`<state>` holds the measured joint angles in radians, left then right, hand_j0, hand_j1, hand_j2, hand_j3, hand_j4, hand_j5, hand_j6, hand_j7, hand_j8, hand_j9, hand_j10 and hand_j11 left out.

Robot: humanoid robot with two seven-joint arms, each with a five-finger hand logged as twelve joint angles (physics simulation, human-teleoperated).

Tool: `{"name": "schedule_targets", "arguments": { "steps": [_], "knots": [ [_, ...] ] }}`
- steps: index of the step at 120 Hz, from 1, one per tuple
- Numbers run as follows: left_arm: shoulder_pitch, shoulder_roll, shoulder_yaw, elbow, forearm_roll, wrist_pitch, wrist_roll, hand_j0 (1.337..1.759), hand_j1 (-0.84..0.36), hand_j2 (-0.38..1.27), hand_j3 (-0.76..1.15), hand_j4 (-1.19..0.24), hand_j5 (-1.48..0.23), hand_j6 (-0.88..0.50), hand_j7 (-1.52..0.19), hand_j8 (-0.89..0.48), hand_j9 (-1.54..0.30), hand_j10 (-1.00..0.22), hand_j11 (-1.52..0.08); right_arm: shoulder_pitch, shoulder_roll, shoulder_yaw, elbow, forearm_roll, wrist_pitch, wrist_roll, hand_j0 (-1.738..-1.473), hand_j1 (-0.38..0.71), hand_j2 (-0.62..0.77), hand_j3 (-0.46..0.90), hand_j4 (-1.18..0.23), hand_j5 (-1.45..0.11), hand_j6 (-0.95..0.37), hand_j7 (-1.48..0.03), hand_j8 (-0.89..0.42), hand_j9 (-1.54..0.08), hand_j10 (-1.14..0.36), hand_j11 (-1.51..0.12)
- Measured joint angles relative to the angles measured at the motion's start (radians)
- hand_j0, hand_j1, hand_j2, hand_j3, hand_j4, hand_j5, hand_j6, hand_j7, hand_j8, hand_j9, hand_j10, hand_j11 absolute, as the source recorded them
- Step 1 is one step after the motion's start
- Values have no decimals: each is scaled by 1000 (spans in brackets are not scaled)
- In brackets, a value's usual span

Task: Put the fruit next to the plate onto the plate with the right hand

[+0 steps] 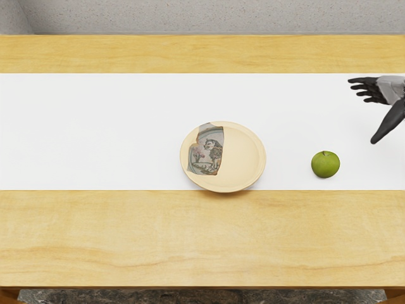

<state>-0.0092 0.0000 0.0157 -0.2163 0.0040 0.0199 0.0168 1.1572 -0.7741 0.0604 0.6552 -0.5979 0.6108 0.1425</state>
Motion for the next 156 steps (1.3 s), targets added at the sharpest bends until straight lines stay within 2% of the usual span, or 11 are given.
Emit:
{"name": "schedule_targets", "arguments": {
  "steps": [29, 32, 43, 48, 56, 68, 78, 93, 112, 130, 156],
  "knots": [
    [0, 0, 0, 0, 0, 0, 0, 1658, 349, 0, 0, 0, 0, 0, 0, 0, 0, 0, 0, 18, 27, -10, 7, 16, 0, -11, -1658, -337, -1, 0, -16, -16, -17, -16, -16, -16, -14, -16],
    [0, 0, 0, 0, 0, 0, 0, 1658, 349, 0, 0, 0, 0, 0, 0, 0, 0, 0, 0, 27, 29, -5, 6, 20, 0, -54, -1658, -336, -1, 0, -16, -16, -17, -16, -16, -16, -15, -16],
    [0, 0, 0, 0, 0, 0, 0, 1658, 349, 0, 0, 0, 0, 0, 0, 0, 0, 0, 0, 75, 34, 37, 13, 72, 0, -332, -1658, -335, -1, 0, -17, -18, -18, -17, -17, -18, -16, -17],
    [0, 0, 0, 0, 0, 0, 0, 1658, 349, 0, 0, 0, 0, 0, 0, 0, 0, 0, 0, 97, 23, 51, 53, 86, 0, -427, -1658, -334, -1, 0, -17, -18, -18, -18, -17, -18, -16, -18],
    [0, 0, 0, 0, 0, 0, 0, 1658, 349, 0, 0, 0, 0, 0, 0, 0, 0, 0, 0, 119, -35, 66, 229, 79, 0, -521, -1658, -334, -2, 0, -17, -19, -18, -18, -17, -18, -16, -18],
    [0, 0, 0, 0, 0, 0, 0, 1658, 349, 0, 0, 0, 0, 0, 0, 0, 0, 0, 0, 148, -104, 77, 478, 14, 0, -596, -1658, -333, -2, 0, -18, -19, -19, -19, -18, -19, -17, -19],
    [0, 0, 0, 0, 0, 0, 0, 1658, 349, 0, 0, 0, 0, 0, 0, 0, 0, 0, 0, 159, -134, 85, 611, -57, 0, -626, -1658, -332, -3, 0, -19, -20, -20, -19, -19, -20, -18, -20],
    [0, 0, 0, 0, 0, 0, 0, 1658, 349, 0, 0, 0, 0, 0, 0, 0, 0, 0, 0, 155, -149, 84, 700, -166, -44, -647, -1658, -331, -3, 0, -20, -21, -22, -20, -21, -21, -19, -21],
    [0, 0, 0, 0, 0, 0, 0, 1658, 349, 0, 0, 0, 0, 0, 0, 0, 0, 0, 0, 128, -214, 69, 879, -216, -219, -656, -1658, -331, -3, 0, -22, -22, -24, -21, -22, -22, -21, -22],
    [0, 0, 0, 0, 0, 0, 0, 1658, 349, 0, 0, 0, 0, 0, 0, 0, 0, 0, 0, 55, -166, 63, 914, -286, -379, -657, -1658, -331, -2, 0, -23, -22, -25, -22, -23, -22, -22, -22],
    [0, 0, 0, 0, 0, 0, 0, 1658, 349, 0, 0, 0, 0, 0, 0, 0, 0, 0, 0, 14, -102, 48, 902, -362, -434, -682, -1658, -331, -2, 0, -23, -23, -26, -22, -24, -22, -22, -22]
  ]
}}
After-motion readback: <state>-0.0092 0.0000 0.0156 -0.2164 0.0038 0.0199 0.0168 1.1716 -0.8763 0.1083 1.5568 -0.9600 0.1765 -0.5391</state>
